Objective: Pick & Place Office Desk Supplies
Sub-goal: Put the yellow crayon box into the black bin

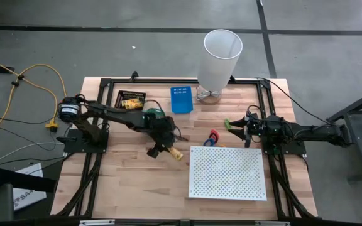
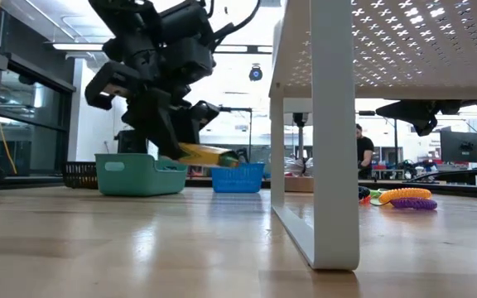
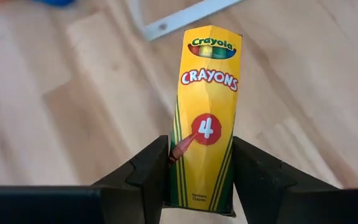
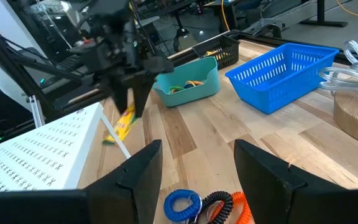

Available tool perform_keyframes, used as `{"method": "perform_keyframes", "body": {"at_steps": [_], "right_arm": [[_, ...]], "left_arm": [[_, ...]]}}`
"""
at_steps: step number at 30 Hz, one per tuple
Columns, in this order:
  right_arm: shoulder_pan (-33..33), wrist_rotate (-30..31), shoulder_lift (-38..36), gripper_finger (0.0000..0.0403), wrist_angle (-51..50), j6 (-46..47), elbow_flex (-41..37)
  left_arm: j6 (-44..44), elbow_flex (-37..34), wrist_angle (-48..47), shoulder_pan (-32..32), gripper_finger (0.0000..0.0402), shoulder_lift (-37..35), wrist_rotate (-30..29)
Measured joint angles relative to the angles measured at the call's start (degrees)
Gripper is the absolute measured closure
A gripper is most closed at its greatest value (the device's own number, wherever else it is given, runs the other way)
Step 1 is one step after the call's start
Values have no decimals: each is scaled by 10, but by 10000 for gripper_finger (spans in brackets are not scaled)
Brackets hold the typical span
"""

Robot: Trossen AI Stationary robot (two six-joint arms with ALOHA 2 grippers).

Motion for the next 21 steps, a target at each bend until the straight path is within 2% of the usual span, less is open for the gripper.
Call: {"method": "perform_keyframes", "body": {"at_steps": [5, 11, 21], "right_arm": [[0, 0, 0, 215, -1, 0, 0], [0, 0, 0, 215, -1, 0, 0], [0, 0, 1, 215, 0, 0, 0]], "left_arm": [[1, -20, -1, 39, 247, -57, -7], [-23, -27, -58, 87, 247, -116, -57], [-82, -30, -134, 160, 247, -159, -80]]}}
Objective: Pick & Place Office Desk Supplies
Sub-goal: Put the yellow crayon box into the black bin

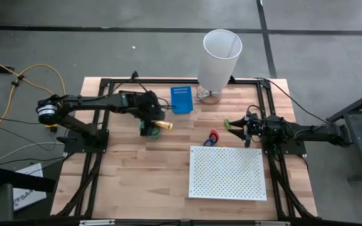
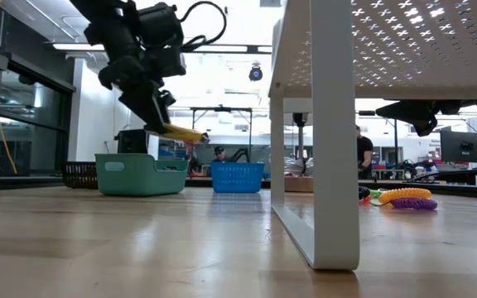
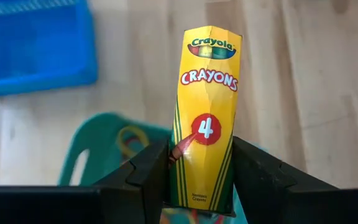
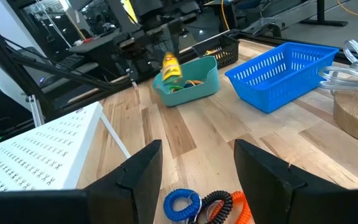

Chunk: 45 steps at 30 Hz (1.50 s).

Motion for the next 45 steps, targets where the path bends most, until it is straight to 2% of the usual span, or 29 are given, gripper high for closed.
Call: {"method": "perform_keyframes", "body": {"at_steps": [12, 20, 26, 29, 32, 36, 41, 45], "right_arm": [[0, 0, 1, 215, 0, 0, 0], [0, 0, 1, 215, 0, 0, 0], [0, 0, 1, 215, 0, 0, 0], [0, 0, 1, 215, 0, 0, 0], [0, 0, 1, 215, 0, 0, 0], [0, 0, 1, 215, 0, 0, 0], [0, 0, 1, 215, 0, 0, 0], [0, 0, 1, 215, 0, 0, 0]], "left_arm": [[0, -1, -41, 127, 247, -46, 11], [-20, -64, -44, 207, 247, -133, 11], [36, -107, -47, 246, 247, -207, 3], [22, -112, -54, 263, 247, -228, -18], [-15, -112, -76, 275, 247, -233, -54], [-42, -113, -98, 287, 247, -232, -62], [-60, -113, -108, 295, 247, -222, -100], [-68, -113, -113, 303, 247, -203, -104]]}}
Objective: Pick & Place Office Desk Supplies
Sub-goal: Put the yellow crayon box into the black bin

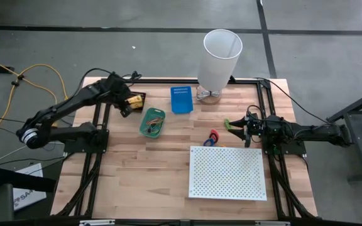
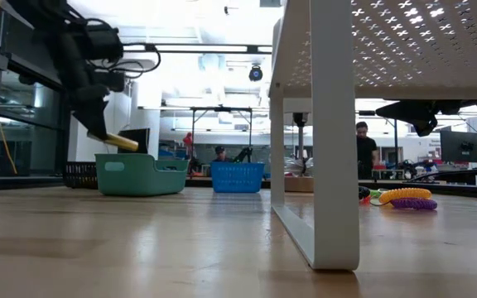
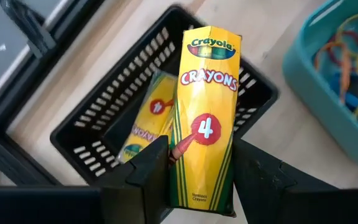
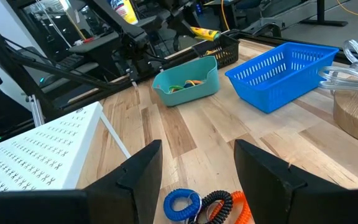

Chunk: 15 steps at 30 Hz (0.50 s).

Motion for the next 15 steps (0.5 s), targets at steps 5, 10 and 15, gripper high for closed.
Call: {"method": "perform_keyframes", "body": {"at_steps": [5, 10, 15], "right_arm": [[0, 0, 0, 215, 0, 0, 0], [0, 0, 0, 215, 0, 0, 0], [0, 0, 0, 215, 0, 0, 0]], "left_arm": [[-4, 0, -3, 6, 247, 36, -7], [-13, 0, 9, 8, 247, 70, -15], [-13, 0, 22, 22, 247, 94, -11]]}}
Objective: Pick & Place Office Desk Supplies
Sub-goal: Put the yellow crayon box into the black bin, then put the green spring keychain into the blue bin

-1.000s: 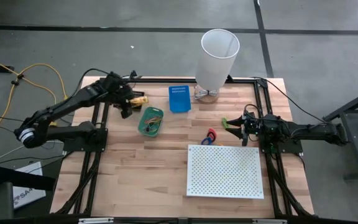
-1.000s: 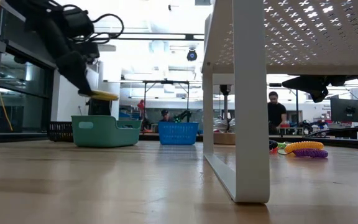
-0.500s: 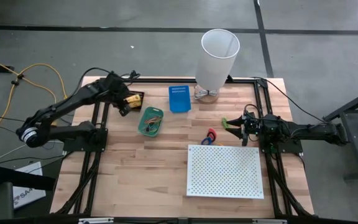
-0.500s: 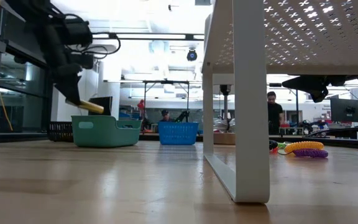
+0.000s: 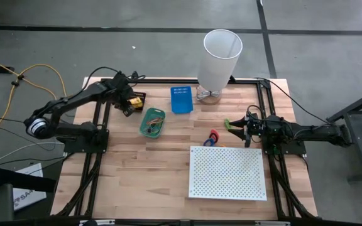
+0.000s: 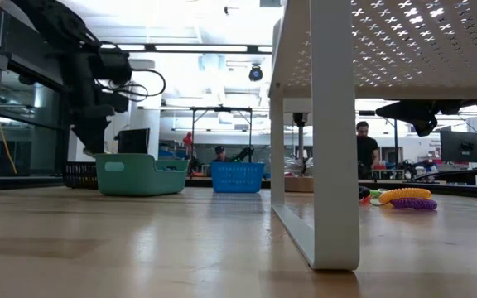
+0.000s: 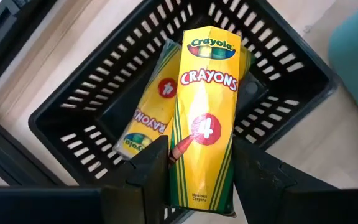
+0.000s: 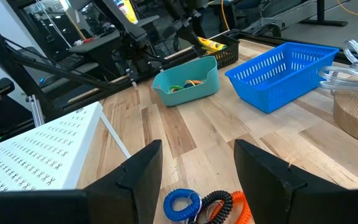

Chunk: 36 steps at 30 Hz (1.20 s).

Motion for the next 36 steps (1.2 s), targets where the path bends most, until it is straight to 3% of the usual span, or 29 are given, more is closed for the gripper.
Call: {"method": "perform_keyframes", "body": {"at_steps": [13, 24, 36], "right_arm": [[0, 0, 0, 215, 0, 0, 0], [0, 0, 0, 215, 0, 0, 0], [0, 0, 0, 215, 0, 0, 0]], "left_arm": [[30, 0, 11, 33, 246, 7, 16], [41, 0, 17, 33, 198, 7, 17], [45, 0, 19, 33, 195, 7, 17]]}}
